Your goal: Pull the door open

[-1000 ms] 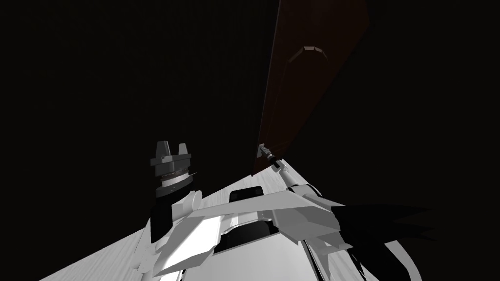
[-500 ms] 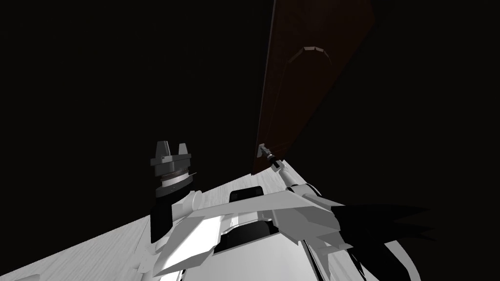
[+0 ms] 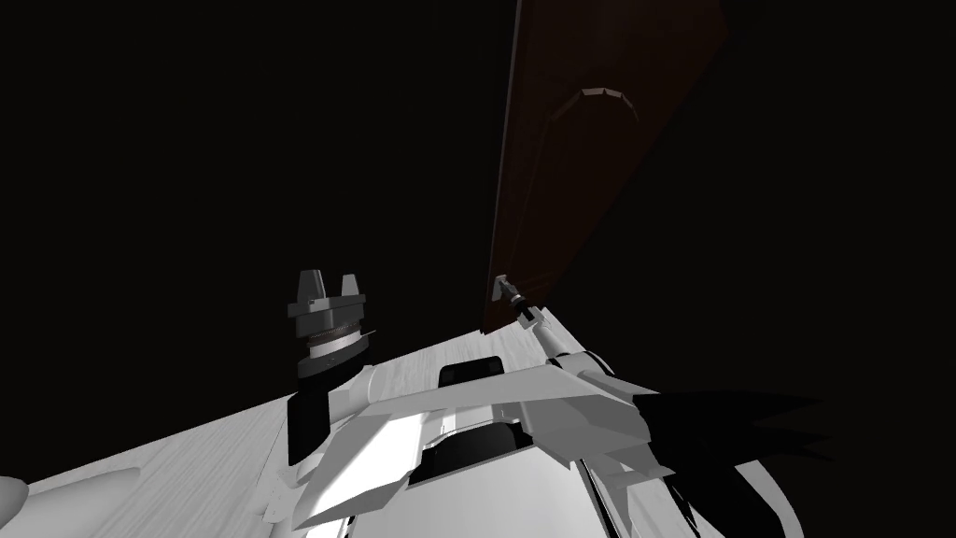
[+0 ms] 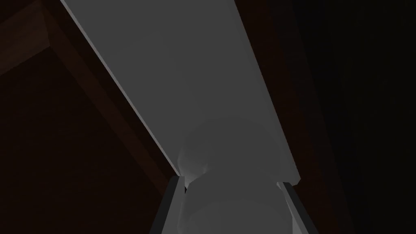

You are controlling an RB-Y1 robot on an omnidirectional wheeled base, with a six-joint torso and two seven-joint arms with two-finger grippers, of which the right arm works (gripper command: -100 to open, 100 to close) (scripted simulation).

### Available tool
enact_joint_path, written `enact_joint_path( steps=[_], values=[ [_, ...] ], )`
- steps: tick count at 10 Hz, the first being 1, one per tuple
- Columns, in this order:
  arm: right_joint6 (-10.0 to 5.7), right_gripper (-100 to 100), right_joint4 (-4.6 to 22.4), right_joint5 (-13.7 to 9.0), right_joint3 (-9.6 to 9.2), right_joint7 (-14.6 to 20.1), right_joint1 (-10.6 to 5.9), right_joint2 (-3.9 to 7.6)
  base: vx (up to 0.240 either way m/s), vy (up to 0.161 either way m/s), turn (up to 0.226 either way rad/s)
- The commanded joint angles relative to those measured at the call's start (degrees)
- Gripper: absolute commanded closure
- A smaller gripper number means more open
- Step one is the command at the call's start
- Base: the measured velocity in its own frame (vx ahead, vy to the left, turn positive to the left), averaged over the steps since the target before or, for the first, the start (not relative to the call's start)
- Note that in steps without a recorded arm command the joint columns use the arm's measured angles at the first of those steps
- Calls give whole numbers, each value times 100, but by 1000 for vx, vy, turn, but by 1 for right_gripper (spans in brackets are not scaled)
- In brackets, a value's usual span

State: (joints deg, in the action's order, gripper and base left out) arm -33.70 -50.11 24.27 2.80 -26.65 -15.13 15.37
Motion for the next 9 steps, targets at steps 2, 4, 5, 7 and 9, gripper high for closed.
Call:
enact_joint_path(
  steps=[2,4,5,7,9],
  values=[
    [-1,100,12,-206,-21,318,-38,-20,-52,-54,85],
    [25,100,29,-507,-50,670,-59,-30,-61,-56,130],
    [25,100,29,-507,-50,720,-59,-30,-56,-52,59],
    [53,100,46,-819,-80,1082,-81,-40,-65,-53,102],
    [67,100,56,-985,-96,1333,-93,-46,-53,-43,63]
  ],
)
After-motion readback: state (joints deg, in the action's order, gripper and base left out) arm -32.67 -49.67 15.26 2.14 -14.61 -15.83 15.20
